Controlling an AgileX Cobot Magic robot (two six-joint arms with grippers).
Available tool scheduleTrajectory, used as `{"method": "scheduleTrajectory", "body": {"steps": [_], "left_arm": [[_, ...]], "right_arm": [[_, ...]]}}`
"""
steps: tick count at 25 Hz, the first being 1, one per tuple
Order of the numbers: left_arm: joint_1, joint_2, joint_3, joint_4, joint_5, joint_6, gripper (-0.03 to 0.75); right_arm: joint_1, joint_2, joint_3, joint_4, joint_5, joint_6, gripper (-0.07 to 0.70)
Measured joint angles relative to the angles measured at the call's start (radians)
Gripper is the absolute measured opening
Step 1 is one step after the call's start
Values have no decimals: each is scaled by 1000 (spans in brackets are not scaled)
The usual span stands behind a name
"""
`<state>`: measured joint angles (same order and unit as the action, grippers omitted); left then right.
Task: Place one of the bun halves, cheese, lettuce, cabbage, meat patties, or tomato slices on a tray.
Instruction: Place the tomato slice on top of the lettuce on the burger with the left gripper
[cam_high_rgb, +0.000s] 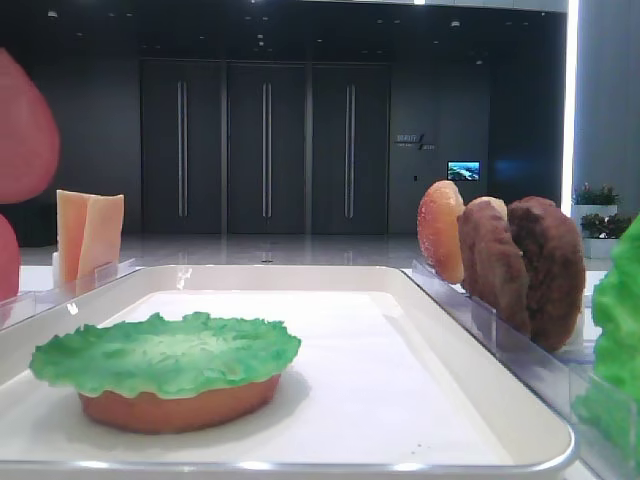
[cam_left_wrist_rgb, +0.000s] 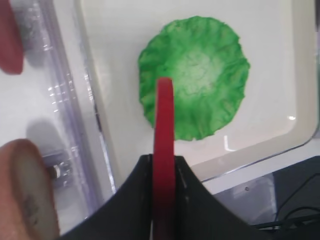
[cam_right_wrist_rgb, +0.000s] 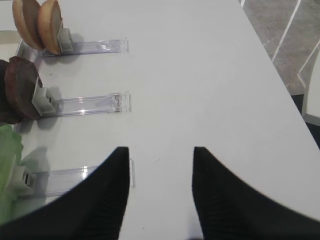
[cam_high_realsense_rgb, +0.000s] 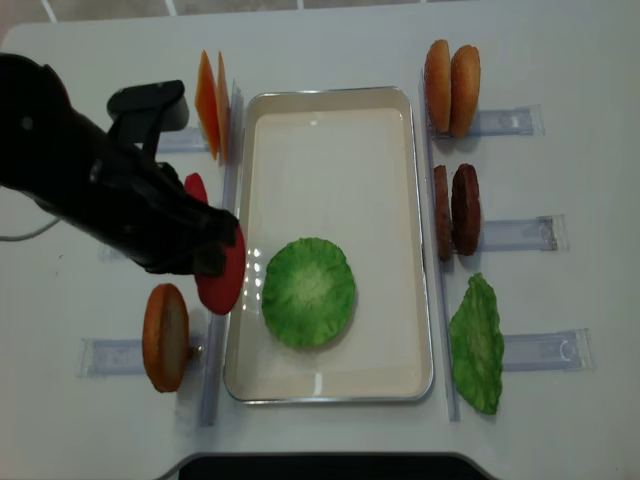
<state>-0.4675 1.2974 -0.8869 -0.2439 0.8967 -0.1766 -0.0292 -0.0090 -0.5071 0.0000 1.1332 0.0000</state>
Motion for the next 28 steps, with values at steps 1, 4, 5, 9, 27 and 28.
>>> {"method": "scheduleTrajectory", "body": {"steps": [1,4,5,9,27,28], "left_arm": [[0,0,1,-44,-17,29,57],[0,15,1,-194,-55,157,57],[0,28,1,-237,-57,196,57],[0,97,1,-430,-78,371,57],[172,184,48,-801,-14,763,57],[197,184,61,-811,0,787,57]], "right_arm": [[0,0,0,0,0,0,290],[0,0,0,0,0,0,290],[0,0,0,0,0,0,290],[0,0,0,0,0,0,290],[0,0,0,0,0,0,290],[0,0,0,0,0,0,290]]}}
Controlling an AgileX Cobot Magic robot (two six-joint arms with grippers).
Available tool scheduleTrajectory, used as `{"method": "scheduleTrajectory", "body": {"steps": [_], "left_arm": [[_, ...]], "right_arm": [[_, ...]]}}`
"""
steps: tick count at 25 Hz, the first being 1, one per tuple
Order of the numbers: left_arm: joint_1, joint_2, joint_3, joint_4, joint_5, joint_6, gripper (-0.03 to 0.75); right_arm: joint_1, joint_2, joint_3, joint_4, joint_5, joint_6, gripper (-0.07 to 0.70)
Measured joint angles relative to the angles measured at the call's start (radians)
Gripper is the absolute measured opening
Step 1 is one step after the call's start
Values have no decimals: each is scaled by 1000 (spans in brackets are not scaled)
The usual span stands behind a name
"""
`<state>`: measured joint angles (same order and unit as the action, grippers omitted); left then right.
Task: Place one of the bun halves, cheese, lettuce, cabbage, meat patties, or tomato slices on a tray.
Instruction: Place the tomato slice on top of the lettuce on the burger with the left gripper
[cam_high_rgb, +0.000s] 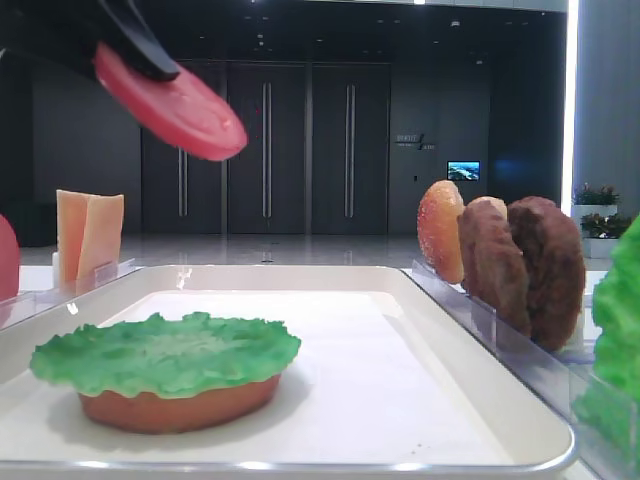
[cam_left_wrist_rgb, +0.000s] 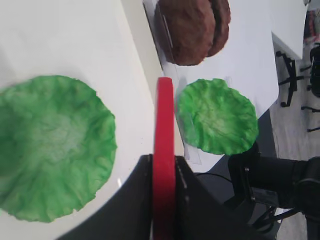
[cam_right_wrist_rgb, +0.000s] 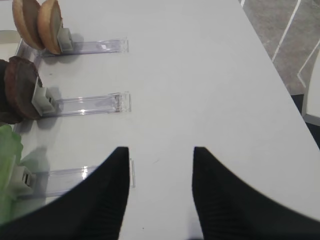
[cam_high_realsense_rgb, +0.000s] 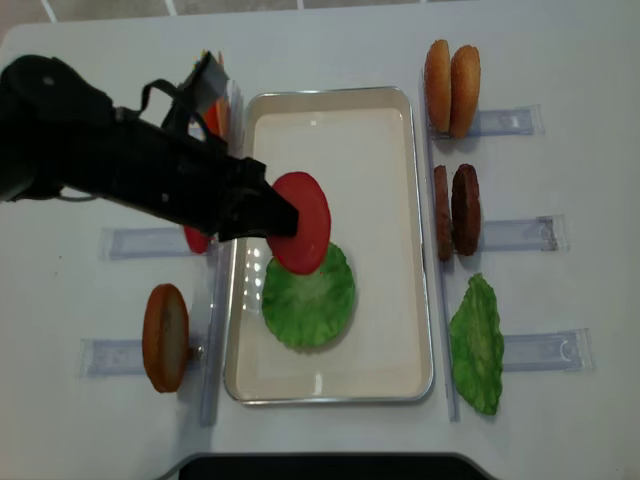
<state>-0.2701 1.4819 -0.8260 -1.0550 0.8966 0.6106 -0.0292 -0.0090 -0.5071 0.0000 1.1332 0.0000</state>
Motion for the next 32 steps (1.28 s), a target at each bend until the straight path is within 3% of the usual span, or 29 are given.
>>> {"method": "scheduleTrajectory", "body": {"steps": [3,10,17,24,32], "left_arm": [[45,0,35,-11,47,56,57],[50,65,80,-115,85,186,57],[50,180,80,-145,83,232,57],[50,191,80,-153,50,248,57],[50,235,80,-175,48,275,57]], "right_arm": [[0,0,0,0,0,0,290],[0,0,0,0,0,0,290],[0,0,0,0,0,0,290],[0,0,0,0,0,0,290],[0,0,0,0,0,0,290]]}}
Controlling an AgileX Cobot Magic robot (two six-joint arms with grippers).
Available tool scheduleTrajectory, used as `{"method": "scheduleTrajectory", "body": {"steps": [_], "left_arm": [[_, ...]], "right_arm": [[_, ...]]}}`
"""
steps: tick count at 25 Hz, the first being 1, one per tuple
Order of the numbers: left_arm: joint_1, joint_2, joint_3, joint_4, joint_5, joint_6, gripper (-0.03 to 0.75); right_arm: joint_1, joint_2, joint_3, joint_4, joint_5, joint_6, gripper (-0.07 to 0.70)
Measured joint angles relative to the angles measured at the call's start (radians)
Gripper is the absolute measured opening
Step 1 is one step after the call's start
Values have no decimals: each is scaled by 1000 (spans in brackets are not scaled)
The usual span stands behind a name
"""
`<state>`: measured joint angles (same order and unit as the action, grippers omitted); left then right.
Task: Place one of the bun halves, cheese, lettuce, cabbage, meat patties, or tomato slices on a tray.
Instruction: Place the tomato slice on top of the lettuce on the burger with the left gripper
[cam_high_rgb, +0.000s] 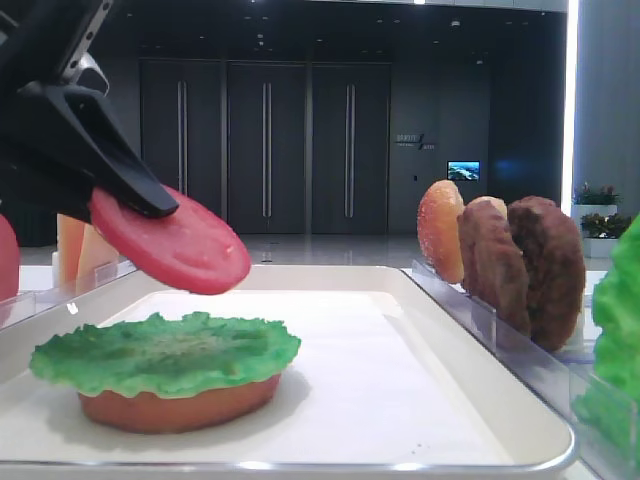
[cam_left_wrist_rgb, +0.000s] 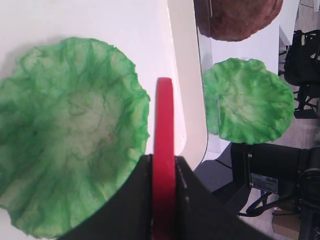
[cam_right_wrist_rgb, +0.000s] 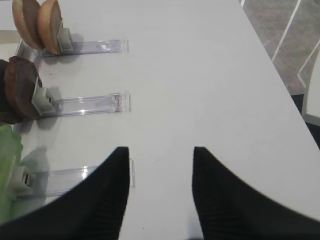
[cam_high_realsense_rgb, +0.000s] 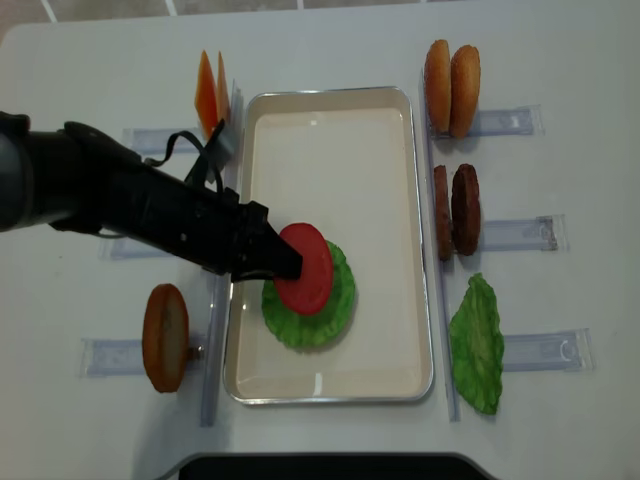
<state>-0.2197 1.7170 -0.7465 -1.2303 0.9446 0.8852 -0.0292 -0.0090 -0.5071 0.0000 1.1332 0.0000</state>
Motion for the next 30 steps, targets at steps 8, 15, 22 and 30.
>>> {"method": "scheduleTrajectory", "body": {"steps": [8,15,22,30], "left_arm": [[0,38,0,-25,14,17,57],[0,51,0,-29,14,30,57],[0,51,0,-29,14,30,57],[0,51,0,15,14,-14,152]], "right_arm": [[0,0,0,0,0,0,290],[0,0,0,0,0,0,290],[0,0,0,0,0,0,290],[0,0,0,0,0,0,290]]}}
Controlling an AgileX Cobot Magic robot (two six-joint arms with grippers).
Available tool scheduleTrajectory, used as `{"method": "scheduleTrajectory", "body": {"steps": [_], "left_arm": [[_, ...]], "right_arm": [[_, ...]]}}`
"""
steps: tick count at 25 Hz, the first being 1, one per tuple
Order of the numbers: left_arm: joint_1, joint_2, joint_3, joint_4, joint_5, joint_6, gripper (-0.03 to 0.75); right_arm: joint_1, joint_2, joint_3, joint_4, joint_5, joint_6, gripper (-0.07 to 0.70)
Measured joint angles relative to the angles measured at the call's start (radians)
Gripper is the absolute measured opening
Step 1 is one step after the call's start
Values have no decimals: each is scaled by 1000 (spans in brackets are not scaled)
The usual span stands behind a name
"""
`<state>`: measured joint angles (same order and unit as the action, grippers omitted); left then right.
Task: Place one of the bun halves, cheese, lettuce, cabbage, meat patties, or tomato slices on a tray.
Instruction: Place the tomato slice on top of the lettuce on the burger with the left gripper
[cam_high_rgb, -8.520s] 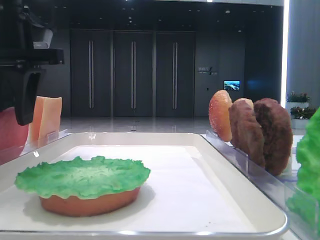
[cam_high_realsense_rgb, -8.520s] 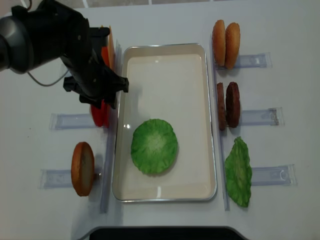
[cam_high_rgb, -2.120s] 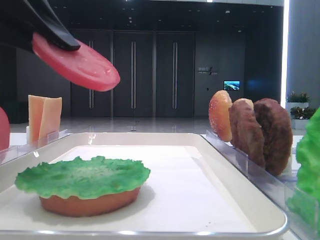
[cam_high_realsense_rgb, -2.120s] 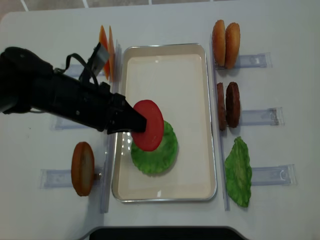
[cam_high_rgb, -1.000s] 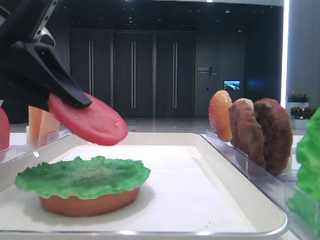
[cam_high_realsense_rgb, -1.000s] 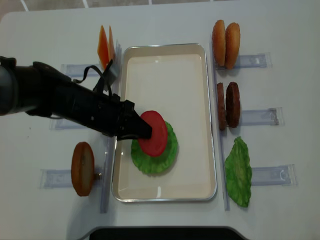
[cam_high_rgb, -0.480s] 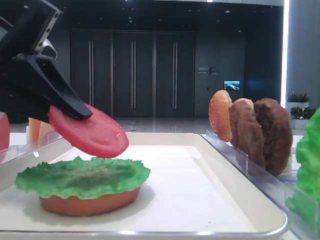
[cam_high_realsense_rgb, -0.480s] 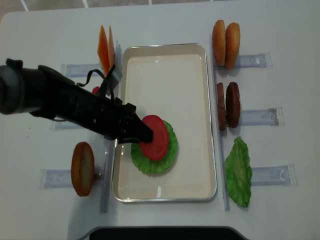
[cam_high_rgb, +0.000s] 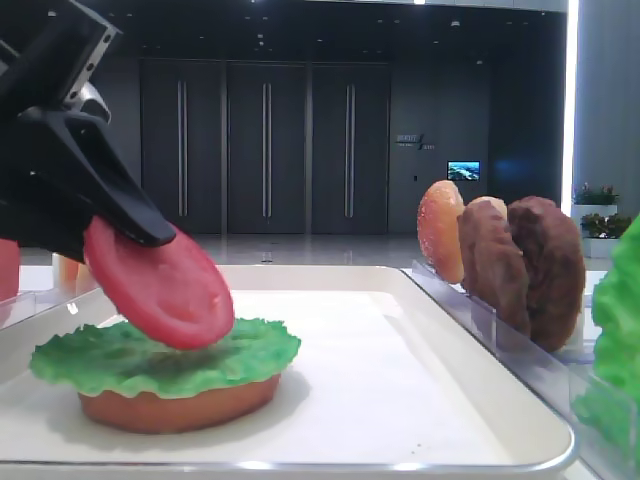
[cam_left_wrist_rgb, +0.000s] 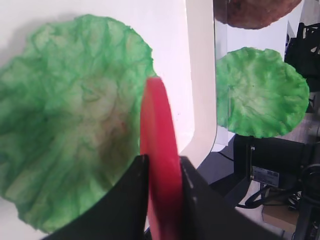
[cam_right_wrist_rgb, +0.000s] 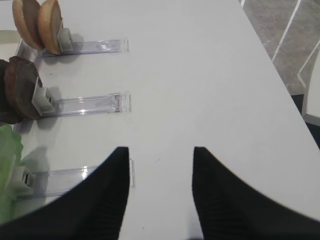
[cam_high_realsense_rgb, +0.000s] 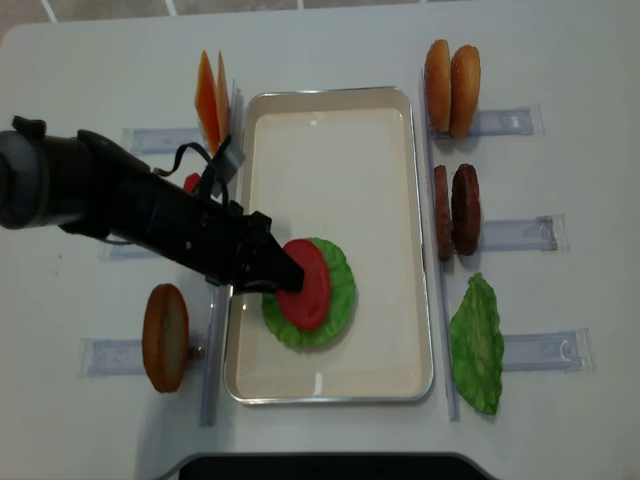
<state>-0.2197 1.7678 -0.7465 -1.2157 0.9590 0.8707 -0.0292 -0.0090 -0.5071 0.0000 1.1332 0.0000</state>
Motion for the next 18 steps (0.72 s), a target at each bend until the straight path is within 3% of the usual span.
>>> {"method": "scheduleTrajectory", "body": {"steps": [5,14,18], "left_arm": [[0,0,0,3,-4,-8,201],[0,0,0,5,-7,-17,215],[0,0,0,7,-7,-32,284]], "right_arm": [[0,0,0,0,0,0,290],[0,0,0,0,0,0,290],[0,0,0,0,0,0,290]]}}
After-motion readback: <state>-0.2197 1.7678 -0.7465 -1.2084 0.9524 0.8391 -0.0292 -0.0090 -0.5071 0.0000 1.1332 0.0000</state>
